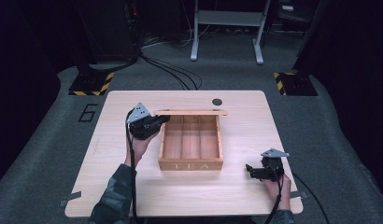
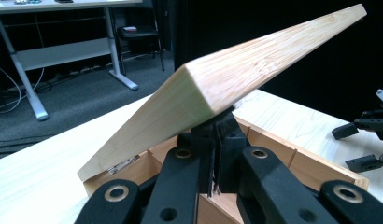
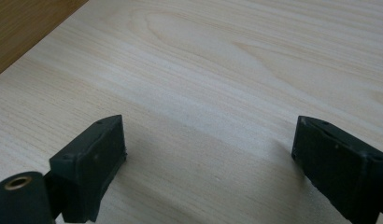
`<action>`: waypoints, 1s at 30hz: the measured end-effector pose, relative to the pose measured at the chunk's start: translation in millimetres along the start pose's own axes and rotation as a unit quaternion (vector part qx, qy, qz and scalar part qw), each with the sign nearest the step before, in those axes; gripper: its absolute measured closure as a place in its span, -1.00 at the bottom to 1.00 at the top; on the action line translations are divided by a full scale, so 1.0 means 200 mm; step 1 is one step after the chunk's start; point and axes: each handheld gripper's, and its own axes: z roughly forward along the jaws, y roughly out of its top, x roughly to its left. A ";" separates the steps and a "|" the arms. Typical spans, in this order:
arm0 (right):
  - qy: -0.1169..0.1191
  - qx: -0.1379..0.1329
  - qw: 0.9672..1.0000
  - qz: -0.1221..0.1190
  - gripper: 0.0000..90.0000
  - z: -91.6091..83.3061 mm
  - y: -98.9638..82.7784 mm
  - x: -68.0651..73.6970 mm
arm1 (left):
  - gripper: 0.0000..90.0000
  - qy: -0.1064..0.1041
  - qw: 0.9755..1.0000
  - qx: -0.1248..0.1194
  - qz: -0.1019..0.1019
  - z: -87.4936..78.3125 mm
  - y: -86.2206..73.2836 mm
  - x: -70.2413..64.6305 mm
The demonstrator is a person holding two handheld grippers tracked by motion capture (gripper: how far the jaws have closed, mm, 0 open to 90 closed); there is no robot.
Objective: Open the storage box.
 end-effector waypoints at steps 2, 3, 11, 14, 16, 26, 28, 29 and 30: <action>0.000 0.000 1.000 0.001 -0.79 0.00 0.00 0.00 | 0.95 0.000 1.000 0.000 0.000 0.00 0.00 0.00; 0.000 0.000 1.000 -0.002 -0.79 0.00 0.00 0.00 | 0.95 0.000 1.000 0.000 0.000 0.00 0.00 0.00; 0.000 0.000 1.000 0.001 -0.79 0.00 0.00 0.00 | 0.95 -0.003 1.000 0.003 -0.001 0.00 -0.01 -0.01; 0.000 0.000 1.000 0.001 -0.79 0.00 0.00 0.00 | 0.95 -0.003 1.000 0.004 0.001 -0.01 -0.01 -0.01; 0.000 0.000 1.000 0.001 -0.79 0.00 0.00 0.00 | 0.95 -0.002 1.000 0.003 0.000 -0.01 -0.02 -0.01; 0.000 0.000 1.000 0.001 -0.79 0.00 0.00 0.00 | 0.95 -0.008 1.000 0.008 -0.003 -0.03 -0.07 -0.04; 0.000 0.000 1.000 0.000 -0.79 0.00 0.00 0.00 | 0.95 -0.009 1.000 0.009 -0.003 -0.03 -0.08 -0.05; 0.000 0.000 1.000 0.000 -0.79 0.00 0.00 0.00 | 0.95 -0.008 1.000 0.008 -0.002 -0.03 -0.09 -0.05; 0.000 0.000 1.000 0.000 -0.79 0.00 0.00 0.00 | 0.95 -0.009 1.000 0.008 -0.003 -0.04 -0.10 -0.06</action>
